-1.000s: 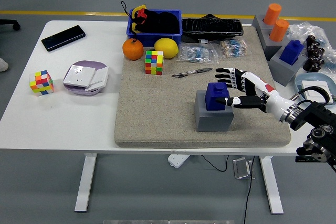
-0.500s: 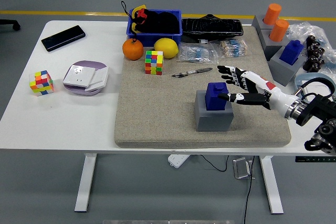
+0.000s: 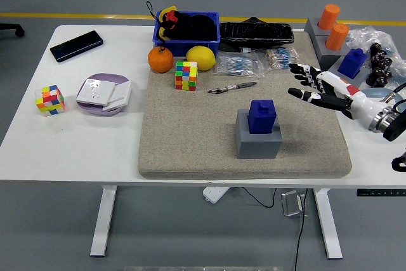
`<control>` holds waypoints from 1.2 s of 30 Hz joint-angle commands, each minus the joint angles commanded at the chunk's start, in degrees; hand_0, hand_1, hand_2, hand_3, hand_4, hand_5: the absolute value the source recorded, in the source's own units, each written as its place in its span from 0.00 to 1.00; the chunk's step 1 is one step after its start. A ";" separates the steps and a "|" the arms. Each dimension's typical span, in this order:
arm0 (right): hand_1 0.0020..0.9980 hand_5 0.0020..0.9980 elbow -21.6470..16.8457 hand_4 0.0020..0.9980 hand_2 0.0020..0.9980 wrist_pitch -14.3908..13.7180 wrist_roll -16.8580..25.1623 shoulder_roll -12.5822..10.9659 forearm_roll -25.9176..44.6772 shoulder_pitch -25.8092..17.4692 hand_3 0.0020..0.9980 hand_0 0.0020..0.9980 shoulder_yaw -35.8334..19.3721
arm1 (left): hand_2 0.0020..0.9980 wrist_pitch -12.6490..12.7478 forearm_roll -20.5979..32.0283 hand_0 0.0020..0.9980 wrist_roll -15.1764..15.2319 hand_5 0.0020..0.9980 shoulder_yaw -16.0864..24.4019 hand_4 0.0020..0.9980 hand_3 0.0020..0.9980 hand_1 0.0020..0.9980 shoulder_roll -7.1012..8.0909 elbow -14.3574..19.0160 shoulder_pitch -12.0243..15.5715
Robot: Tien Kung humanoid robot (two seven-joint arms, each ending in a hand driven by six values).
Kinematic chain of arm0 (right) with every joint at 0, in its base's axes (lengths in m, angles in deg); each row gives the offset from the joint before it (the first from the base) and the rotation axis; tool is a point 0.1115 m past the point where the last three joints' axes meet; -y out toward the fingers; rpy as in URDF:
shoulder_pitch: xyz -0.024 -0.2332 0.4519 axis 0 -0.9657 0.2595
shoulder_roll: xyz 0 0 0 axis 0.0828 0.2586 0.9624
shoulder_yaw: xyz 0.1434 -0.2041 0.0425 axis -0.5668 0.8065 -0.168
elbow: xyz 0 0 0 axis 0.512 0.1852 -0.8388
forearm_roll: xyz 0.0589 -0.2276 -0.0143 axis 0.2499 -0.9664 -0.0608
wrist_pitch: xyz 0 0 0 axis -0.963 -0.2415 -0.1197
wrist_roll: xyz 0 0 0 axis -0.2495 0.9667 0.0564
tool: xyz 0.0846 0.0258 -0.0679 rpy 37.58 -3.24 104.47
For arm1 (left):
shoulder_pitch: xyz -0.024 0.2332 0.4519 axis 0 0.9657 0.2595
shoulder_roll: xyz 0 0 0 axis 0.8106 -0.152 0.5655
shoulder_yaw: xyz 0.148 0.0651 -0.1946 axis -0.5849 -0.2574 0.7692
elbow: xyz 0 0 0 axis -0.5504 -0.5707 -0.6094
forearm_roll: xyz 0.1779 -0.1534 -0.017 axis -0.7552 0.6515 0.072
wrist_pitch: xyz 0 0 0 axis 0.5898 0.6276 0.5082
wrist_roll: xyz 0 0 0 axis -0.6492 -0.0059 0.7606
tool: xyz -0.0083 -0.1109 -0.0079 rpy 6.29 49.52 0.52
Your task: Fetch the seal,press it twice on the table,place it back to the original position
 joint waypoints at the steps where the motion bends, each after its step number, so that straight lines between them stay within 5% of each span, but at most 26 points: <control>1: 1.00 0.83 0.05 1.00 1.00 0.47 -0.73 -0.19 0.07 -0.14 1.00 1.00 -0.55 | 0.69 -0.02 -0.04 0.74 -0.02 0.30 -0.01 0.68 0.75 0.70 0.00 0.05 -0.05; 9: 1.00 0.91 -0.06 1.00 1.00 0.64 -4.15 -0.85 1.53 -1.97 1.00 1.00 -3.61 | 0.69 0.19 -0.31 0.74 0.06 0.30 0.50 0.68 0.75 0.70 0.35 -0.01 -0.27; 11: 1.00 1.00 -0.03 1.00 0.98 -1.63 -1.90 -0.89 3.01 -2.47 1.00 1.00 -4.22 | 0.69 0.22 -0.26 0.74 0.06 0.30 0.51 0.68 0.75 0.70 0.29 -0.04 -0.27; 15: 1.00 1.00 -0.64 1.00 0.98 -6.03 3.77 -1.12 7.77 -3.63 1.00 1.00 -5.46 | 0.69 0.14 -0.35 0.74 -0.04 0.30 0.52 0.68 0.75 0.70 0.19 -0.05 -0.34; 16: 1.00 1.00 -0.93 1.00 0.98 -6.06 4.17 -1.08 8.02 -4.09 1.00 1.00 -6.01 | 0.69 0.19 -0.46 0.74 0.03 0.30 0.70 0.68 0.75 0.70 0.22 -0.01 -0.34; 17: 0.94 1.00 -1.15 1.00 0.90 -5.81 4.02 -1.04 8.20 -4.53 0.85 0.98 -6.57 | 0.69 0.22 -0.51 0.74 0.06 0.30 0.79 0.68 0.75 0.70 0.25 0.01 -0.34; 36: 0.93 0.94 -1.91 1.00 0.90 -2.41 0.10 0.04 6.13 -7.37 0.87 0.98 -13.08 | 0.69 0.39 -0.69 0.74 0.05 0.31 0.98 0.68 0.75 0.70 0.13 -0.04 -0.55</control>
